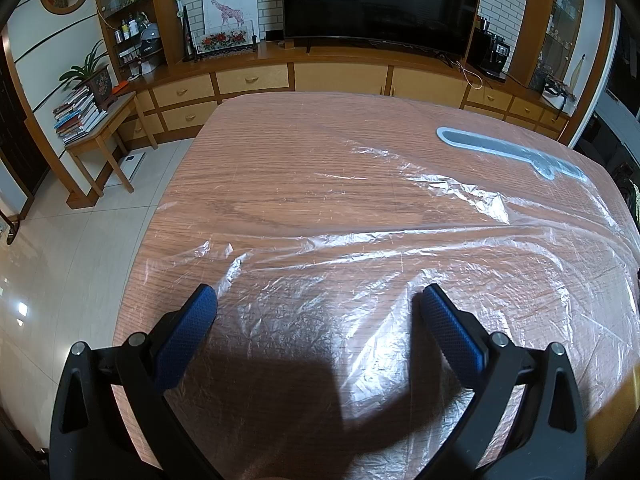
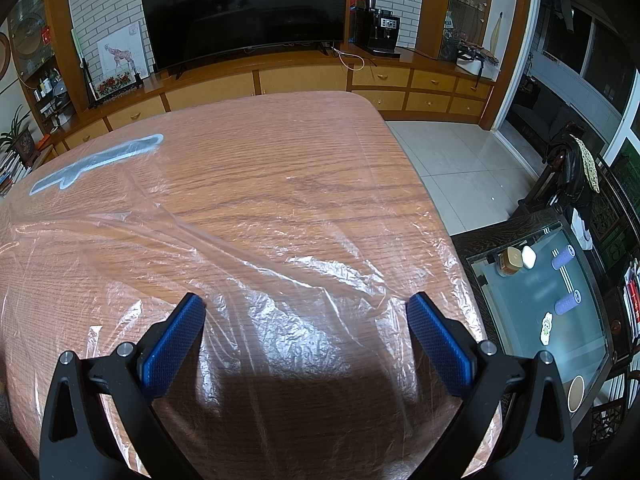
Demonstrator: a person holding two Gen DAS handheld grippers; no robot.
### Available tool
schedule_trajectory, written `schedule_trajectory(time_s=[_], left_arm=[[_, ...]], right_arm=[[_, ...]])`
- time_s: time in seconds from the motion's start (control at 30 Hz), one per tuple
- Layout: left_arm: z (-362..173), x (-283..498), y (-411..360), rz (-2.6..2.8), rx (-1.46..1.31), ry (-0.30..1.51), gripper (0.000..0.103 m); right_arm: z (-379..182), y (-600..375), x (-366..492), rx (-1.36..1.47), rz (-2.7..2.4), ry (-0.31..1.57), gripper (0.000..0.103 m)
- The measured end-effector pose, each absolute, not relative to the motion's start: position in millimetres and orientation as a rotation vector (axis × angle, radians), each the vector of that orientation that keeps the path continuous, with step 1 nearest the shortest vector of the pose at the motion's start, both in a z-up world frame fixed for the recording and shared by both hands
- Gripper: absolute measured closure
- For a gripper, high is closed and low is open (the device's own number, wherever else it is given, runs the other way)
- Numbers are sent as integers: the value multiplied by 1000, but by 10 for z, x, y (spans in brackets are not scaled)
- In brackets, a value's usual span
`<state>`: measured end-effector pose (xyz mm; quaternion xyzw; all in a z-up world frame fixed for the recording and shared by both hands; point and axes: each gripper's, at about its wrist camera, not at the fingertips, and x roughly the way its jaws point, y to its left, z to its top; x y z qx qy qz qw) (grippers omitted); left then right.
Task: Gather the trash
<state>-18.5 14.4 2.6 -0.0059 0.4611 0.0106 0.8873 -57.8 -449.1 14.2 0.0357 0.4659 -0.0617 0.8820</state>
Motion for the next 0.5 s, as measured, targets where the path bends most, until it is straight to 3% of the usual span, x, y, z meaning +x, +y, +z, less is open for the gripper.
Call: schedule_trajectory(time_s=[0.5], left_arm=[[21,-189,170,23,-12,958,1]], right_arm=[[139,-4495,-574,74,-128,970,4]])
